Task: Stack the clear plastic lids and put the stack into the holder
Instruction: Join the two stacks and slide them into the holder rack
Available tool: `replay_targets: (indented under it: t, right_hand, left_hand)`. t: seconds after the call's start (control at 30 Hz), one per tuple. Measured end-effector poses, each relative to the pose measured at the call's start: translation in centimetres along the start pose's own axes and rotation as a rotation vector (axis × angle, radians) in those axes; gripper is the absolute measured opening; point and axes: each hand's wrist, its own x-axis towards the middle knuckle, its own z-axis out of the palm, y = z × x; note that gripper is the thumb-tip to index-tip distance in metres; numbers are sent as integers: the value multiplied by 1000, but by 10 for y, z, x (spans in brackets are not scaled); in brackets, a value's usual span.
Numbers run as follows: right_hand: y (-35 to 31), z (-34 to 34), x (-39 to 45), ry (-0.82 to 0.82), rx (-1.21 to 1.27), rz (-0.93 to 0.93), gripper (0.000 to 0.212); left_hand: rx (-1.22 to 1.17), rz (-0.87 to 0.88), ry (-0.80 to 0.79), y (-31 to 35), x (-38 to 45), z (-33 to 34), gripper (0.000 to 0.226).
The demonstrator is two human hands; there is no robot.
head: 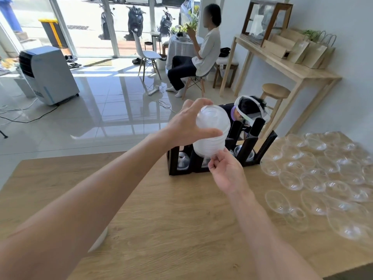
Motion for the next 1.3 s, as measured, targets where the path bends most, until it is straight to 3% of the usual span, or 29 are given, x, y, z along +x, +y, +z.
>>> replay_targets:
  t: [0.43,0.67,1.3]
  right_hand:
    - [-24,6,64,-47,171,28,26]
    - [-14,4,80,26,248,53,18]
    - [17,-8,100,204,302,31,27]
  left_hand:
    - [13,71,5,-3,70,11,87]
    - [30,94,-20,-20,87,17,84]
    - [-45,52,-39,-54,103,27,77]
